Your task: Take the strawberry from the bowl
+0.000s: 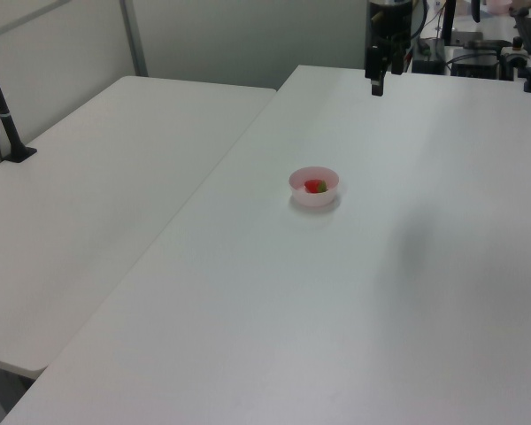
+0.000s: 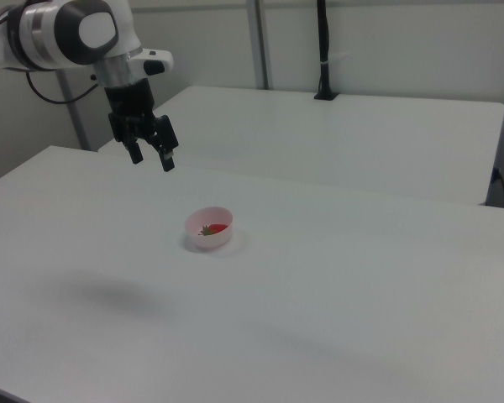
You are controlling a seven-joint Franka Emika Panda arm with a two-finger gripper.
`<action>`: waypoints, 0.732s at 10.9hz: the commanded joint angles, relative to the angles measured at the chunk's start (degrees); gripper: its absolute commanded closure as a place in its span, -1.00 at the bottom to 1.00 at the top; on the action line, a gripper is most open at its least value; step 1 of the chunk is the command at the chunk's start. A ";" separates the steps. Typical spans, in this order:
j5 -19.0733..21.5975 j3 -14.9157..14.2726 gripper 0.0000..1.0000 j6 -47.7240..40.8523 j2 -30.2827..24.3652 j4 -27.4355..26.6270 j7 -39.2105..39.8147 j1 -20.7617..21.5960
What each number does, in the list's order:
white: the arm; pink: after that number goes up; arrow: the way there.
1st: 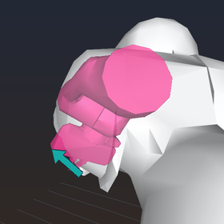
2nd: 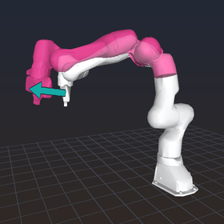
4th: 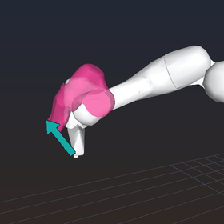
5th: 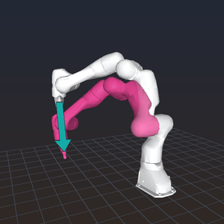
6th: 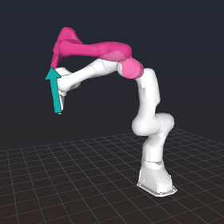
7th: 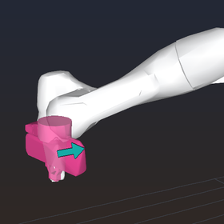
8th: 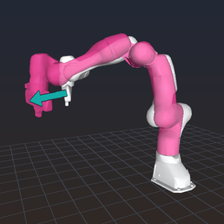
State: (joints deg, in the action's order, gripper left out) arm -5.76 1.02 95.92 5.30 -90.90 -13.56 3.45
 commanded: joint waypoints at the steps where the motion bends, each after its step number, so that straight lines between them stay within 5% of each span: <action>1: 1.10 -0.23 -1.00 1.20 -0.99 -1.82 1.43 -0.11; 8: 2.15 -0.23 -1.00 1.72 1.28 -0.77 1.43 -1.07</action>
State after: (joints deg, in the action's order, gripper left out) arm -5.61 1.02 95.93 5.54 -91.21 -13.56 3.35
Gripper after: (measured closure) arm 0.000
